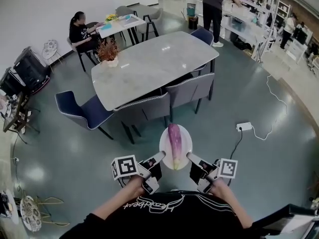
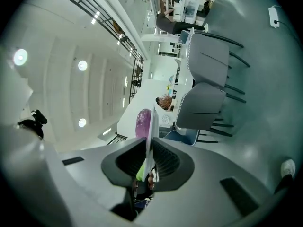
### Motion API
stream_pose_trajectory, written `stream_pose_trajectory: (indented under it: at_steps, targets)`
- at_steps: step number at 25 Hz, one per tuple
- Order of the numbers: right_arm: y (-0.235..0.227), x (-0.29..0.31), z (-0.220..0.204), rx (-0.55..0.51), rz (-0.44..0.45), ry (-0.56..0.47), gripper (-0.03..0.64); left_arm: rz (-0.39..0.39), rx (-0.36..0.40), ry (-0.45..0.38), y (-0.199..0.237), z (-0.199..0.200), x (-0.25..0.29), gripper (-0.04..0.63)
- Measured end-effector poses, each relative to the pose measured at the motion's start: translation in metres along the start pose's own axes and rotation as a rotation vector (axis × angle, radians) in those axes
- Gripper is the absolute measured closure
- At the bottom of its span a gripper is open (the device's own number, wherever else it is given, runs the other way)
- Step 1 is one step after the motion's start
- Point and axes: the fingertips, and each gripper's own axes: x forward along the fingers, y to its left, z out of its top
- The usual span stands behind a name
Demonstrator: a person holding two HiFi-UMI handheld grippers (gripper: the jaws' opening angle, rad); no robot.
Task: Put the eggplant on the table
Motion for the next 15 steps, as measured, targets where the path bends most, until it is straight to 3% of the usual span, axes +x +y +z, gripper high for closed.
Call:
stream_pose_trajectory:
  at_steps: [15]
  targets:
    - [0.003,0.017,0.046,-0.038,0.042,0.028,0.566,-0.024,0.030,-0.036,-0.012,0.030,0.033,0.571]
